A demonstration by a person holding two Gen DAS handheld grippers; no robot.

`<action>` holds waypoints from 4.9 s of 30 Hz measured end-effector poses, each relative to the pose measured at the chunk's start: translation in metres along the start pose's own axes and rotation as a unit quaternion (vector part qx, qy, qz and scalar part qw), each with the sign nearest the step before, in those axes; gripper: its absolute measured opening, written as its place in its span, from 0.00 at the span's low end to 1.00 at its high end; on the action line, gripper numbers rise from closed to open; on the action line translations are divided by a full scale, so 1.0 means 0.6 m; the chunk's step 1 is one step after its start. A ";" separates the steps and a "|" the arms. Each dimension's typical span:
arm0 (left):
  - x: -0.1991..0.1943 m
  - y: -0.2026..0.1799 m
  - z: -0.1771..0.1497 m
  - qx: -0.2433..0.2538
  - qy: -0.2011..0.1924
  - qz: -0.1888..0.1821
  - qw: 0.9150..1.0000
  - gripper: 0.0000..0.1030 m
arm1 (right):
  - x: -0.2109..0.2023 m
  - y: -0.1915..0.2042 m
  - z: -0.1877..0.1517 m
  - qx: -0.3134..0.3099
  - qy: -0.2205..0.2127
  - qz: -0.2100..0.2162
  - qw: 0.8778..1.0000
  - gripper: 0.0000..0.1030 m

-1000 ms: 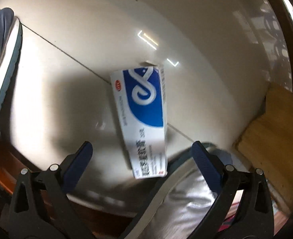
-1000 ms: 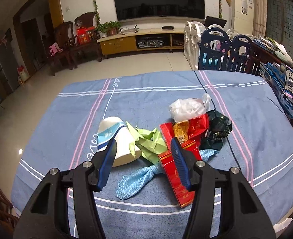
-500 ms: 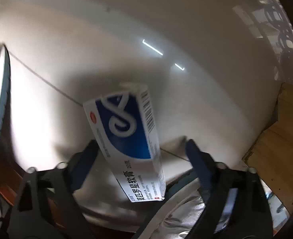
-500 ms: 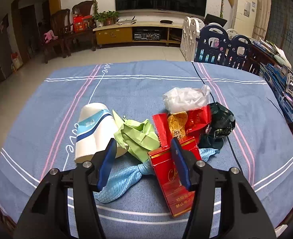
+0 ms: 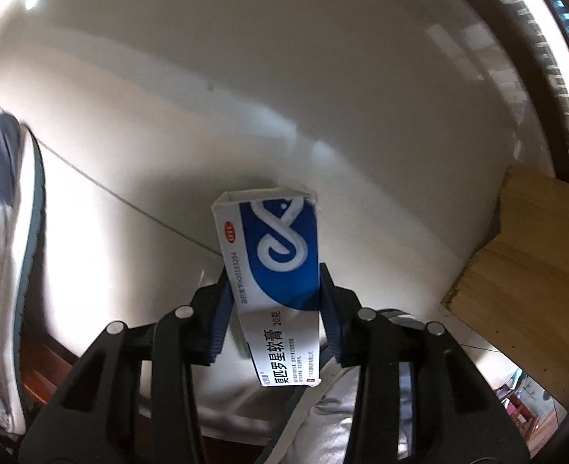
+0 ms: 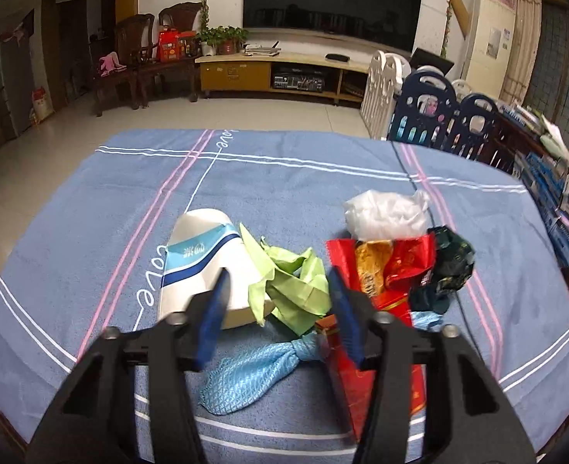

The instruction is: Collect trash

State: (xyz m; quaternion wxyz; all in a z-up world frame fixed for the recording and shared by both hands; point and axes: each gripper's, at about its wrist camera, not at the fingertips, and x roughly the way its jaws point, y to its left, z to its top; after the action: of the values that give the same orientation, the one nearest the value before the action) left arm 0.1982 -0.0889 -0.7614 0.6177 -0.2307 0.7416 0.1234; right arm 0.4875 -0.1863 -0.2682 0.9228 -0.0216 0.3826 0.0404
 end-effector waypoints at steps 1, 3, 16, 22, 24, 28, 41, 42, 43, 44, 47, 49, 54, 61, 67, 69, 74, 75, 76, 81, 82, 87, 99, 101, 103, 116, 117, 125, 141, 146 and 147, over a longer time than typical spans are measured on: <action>-0.009 0.000 0.001 0.000 -0.006 -0.005 1.000 0.40 | 0.008 0.000 0.000 -0.001 0.007 0.003 1.000 0.17; -0.036 0.000 -0.001 0.001 -0.023 -0.010 1.000 0.40 | 0.012 -0.001 -0.001 0.007 0.004 0.008 1.000 0.05; -0.257 0.024 -0.031 0.049 -0.131 0.004 0.990 0.40 | -0.182 -0.087 0.028 0.118 -0.109 0.096 0.982 0.02; -0.410 0.036 -0.079 0.094 -0.197 -0.003 0.976 0.40 | -0.335 -0.124 -0.019 0.141 -0.168 0.121 0.968 0.02; -0.455 0.021 -0.096 0.098 -0.209 -0.011 0.973 0.40 | -0.397 -0.145 -0.054 0.142 -0.189 0.123 0.964 0.02; -0.582 0.015 -0.109 0.112 -0.253 -0.054 0.959 0.40 | -0.508 -0.194 -0.141 0.146 -0.198 0.115 0.962 0.02; -1.030 -0.111 -0.298 0.345 -0.414 -0.225 0.812 0.41 | -0.608 -0.372 -0.387 0.223 -0.095 0.069 0.968 0.20; -1.051 -0.137 -0.311 0.372 -0.412 -0.229 0.800 0.41 | -0.594 -0.383 -0.404 0.248 -0.070 0.079 0.963 0.43; -1.062 -0.159 -0.322 0.393 -0.411 -0.231 0.790 0.41 | -0.588 -0.400 -0.425 0.285 -0.053 0.088 0.953 0.48; -1.077 -0.191 -0.335 0.422 -0.405 -0.235 0.777 0.41 | -0.595 -0.407 -0.434 0.305 -0.058 0.092 0.946 0.48; -1.094 -0.287 -0.371 0.486 -0.375 -0.249 0.749 0.43 | -0.646 -0.439 -0.448 0.332 -0.105 0.080 0.934 0.58; -1.085 -0.340 -0.381 0.500 -0.366 -0.246 0.746 0.63 | -0.678 -0.453 -0.445 0.334 -0.130 0.065 0.931 0.62; -1.047 -0.386 -0.387 0.502 -0.368 -0.218 0.752 0.95 | -0.723 -0.478 -0.434 0.328 -0.151 0.053 0.931 0.64; -1.003 -0.229 -0.325 0.440 -0.404 -0.213 0.773 0.97 | -0.690 -0.423 -0.407 0.276 -0.127 0.059 0.951 0.64; -0.978 -0.117 -0.250 0.379 -0.441 -0.151 0.799 0.97 | -0.632 -0.299 -0.366 0.192 -0.086 0.075 0.975 0.64; -0.974 -0.095 -0.216 0.361 -0.447 -0.127 0.808 0.97 | -0.610 -0.252 -0.342 0.158 -0.077 0.085 0.981 0.64; -0.960 -0.082 -0.128 0.336 -0.437 -0.106 0.828 0.97 | -0.538 -0.173 -0.268 0.085 -0.055 0.084 0.991 0.65; -0.958 -0.086 -0.113 0.334 -0.435 -0.103 0.830 0.97 | -0.521 -0.165 -0.254 0.074 -0.051 0.079 0.993 0.65; -0.959 -0.089 -0.100 0.334 -0.432 -0.104 0.832 0.97 | -0.495 -0.154 -0.233 0.056 -0.044 0.075 0.995 0.65; -0.949 -0.123 -0.011 0.317 -0.418 -0.105 0.845 0.97 | -0.359 -0.124 -0.159 0.009 0.003 0.057 0.998 0.71; -0.945 -0.129 0.003 0.310 -0.415 -0.104 0.849 0.97 | -0.329 -0.121 -0.146 0.010 0.013 0.056 0.998 0.71; -0.909 -0.173 0.107 0.274 -0.373 -0.111 0.879 0.97 | -0.173 -0.106 -0.095 0.000 0.049 0.046 0.998 0.71; -0.888 -0.310 0.256 0.245 -0.359 -0.123 0.892 0.97 | -0.050 -0.126 -0.084 0.044 0.087 0.058 0.994 0.27; -0.893 -0.342 0.276 0.248 -0.364 -0.117 0.890 0.97 | -0.067 -0.135 -0.087 0.062 0.083 0.065 0.992 0.26; -0.891 -0.374 0.299 0.247 -0.359 -0.110 0.894 0.97 | -0.082 -0.141 -0.089 0.073 0.083 0.076 0.991 0.21; -0.809 -0.450 0.381 0.227 -0.282 0.010 0.932 0.97 | -0.082 -0.138 -0.067 0.003 0.060 0.079 0.995 0.68; -0.812 -0.452 0.376 0.237 -0.287 0.008 0.928 0.94 | -0.073 -0.136 -0.064 -0.008 0.065 0.079 0.995 0.68; -0.872 -0.367 0.325 0.267 -0.316 -0.039 0.910 0.30 | 0.008 -0.119 -0.062 -0.042 0.110 0.055 0.992 0.62; -1.044 -0.147 -0.006 0.295 -0.438 -0.160 0.834 0.29 | -0.331 -0.065 -0.087 0.129 -0.042 0.116 0.984 0.56; -1.021 -0.146 -0.008 0.294 -0.433 -0.158 0.837 0.29 | -0.327 -0.042 -0.085 0.090 -0.055 0.067 0.992 0.56; -1.021 -0.148 -0.004 0.297 -0.436 -0.152 0.836 0.29 | -0.317 -0.043 -0.086 0.086 -0.051 0.063 0.993 0.56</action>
State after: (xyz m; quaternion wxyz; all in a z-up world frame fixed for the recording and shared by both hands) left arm 0.3198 -0.0508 -0.1555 0.9271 -0.0686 0.3516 -0.1105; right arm 0.3197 -0.2264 -0.1697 0.9350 0.0842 0.3381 0.0660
